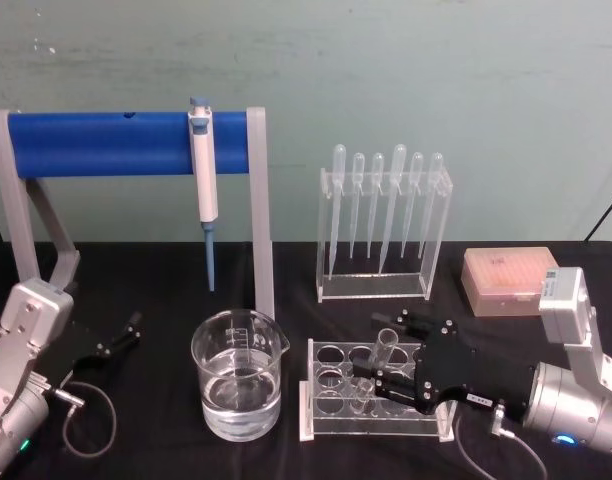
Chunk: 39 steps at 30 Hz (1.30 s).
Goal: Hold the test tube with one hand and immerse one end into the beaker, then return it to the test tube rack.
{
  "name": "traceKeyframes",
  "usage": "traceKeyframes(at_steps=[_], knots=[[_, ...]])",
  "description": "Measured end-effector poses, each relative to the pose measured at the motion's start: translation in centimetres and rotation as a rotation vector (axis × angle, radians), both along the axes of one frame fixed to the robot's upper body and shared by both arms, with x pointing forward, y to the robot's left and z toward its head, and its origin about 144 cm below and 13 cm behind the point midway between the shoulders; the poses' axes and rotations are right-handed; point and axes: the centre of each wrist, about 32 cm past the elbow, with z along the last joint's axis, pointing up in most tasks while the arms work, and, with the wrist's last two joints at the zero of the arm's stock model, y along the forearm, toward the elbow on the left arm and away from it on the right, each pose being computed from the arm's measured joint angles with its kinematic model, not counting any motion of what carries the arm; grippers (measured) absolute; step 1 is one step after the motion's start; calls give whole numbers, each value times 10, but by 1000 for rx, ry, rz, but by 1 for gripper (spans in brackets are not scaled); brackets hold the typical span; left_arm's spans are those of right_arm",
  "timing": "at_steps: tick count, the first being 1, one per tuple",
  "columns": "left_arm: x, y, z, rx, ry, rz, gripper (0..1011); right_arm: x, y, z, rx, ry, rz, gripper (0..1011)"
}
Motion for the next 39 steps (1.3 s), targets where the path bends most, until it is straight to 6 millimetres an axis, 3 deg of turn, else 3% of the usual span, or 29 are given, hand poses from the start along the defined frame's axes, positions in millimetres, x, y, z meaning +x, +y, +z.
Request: traceKeyframes(at_steps=[11, 15, 26, 39], knots=[[0, 0, 0, 0, 0, 0, 1000, 0, 0, 0, 0, 1, 0, 311], [0, 0, 0, 0, 0, 0, 1000, 0, 0, 0, 1, 2, 0, 228], [0, 0, 0, 0, 0, 0, 1000, 0, 0, 6, -7, -6, -1, 228], [0, 0, 0, 0, 0, 0, 1000, 5, -1, 45, -25, 2, -1, 228]])
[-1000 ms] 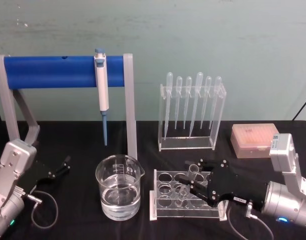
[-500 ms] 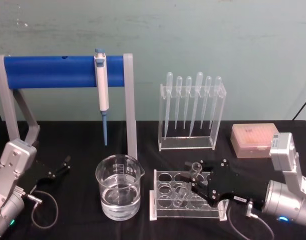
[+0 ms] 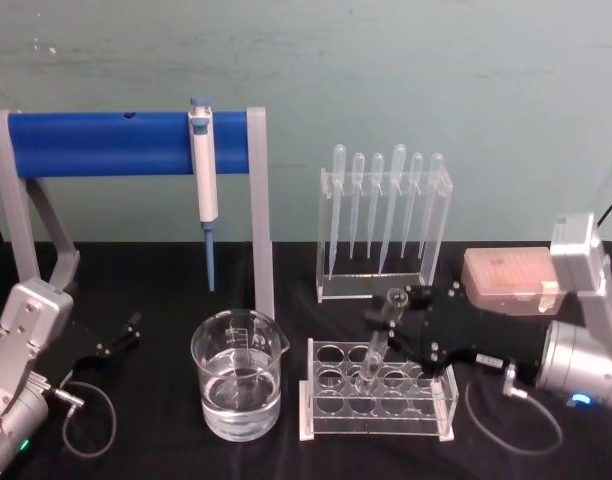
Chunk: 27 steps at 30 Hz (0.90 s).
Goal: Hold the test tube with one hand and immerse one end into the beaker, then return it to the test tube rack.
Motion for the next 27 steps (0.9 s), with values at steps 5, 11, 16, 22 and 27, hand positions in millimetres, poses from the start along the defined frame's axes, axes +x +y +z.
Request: traceKeyframes(at_steps=[5, 11, 16, 22, 27], knots=[[0, 0, 0, 0, 0, 0, 1000, 1, 1, 20, -1, 37, -8, 228], [0, 0, 0, 0, 0, 0, 1000, 0, 3, 38, -8, 50, -17, 228], [0, 0, 0, 0, 0, 0, 1000, 0, 6, 47, -10, 67, -23, 228], [0, 0, 0, 0, 0, 0, 1000, 1, 10, 55, -10, 83, -26, 228], [0, 0, 0, 0, 0, 0, 1000, 5, 17, 61, -9, 81, -17, 228]])
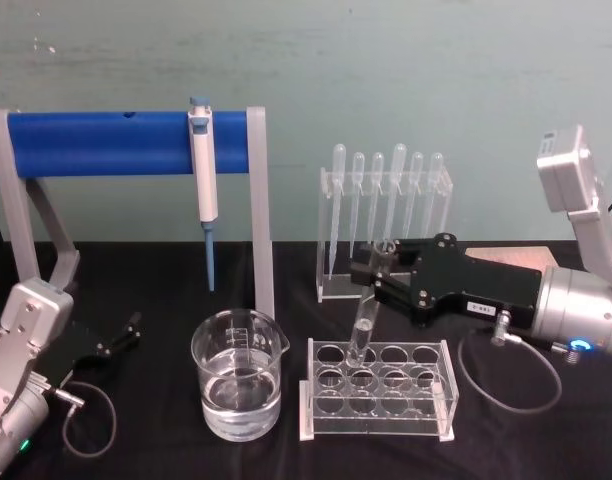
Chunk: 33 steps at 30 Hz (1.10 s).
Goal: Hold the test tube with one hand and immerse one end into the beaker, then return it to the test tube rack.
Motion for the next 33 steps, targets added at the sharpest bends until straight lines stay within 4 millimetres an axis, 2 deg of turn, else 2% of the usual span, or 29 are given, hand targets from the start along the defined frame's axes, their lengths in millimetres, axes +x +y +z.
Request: traceKeyframes(at_steps=[7, 18, 33], knots=[[0, 0, 0, 0, 0, 0, 1000, 4, 10, 10, 1, -16, 17, 228], [0, 0, 0, 0, 0, 0, 1000, 16, 36, 31, 12, -55, 67, 228], [0, 0, 0, 0, 0, 0, 1000, 31, 63, 36, 30, -59, 116, 228]])
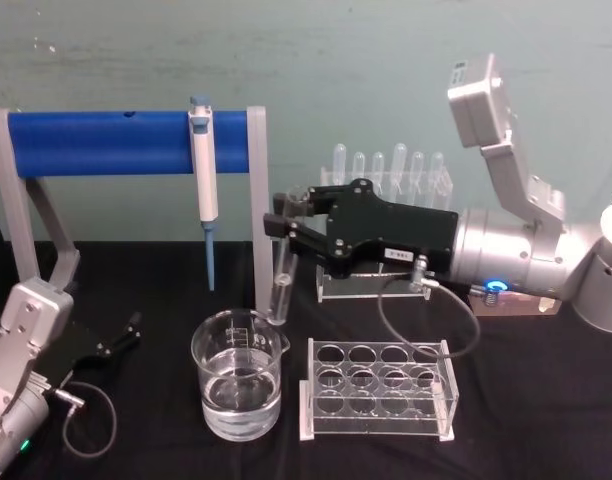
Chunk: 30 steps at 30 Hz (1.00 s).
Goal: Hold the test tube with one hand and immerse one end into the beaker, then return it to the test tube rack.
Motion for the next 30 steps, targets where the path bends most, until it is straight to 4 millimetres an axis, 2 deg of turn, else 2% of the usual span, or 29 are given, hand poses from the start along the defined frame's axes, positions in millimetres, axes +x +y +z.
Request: traceKeyframes(at_steps=[11, 23, 30], knots=[[0, 0, 0, 0, 0, 0, 1000, 9, 16, -9, 11, 14, 33, 228], [0, 0, 0, 0, 0, 0, 1000, 28, 26, -49, 14, 65, 57, 227], [0, 0, 0, 0, 0, 0, 1000, 32, 27, -65, 4, 79, 63, 227]])
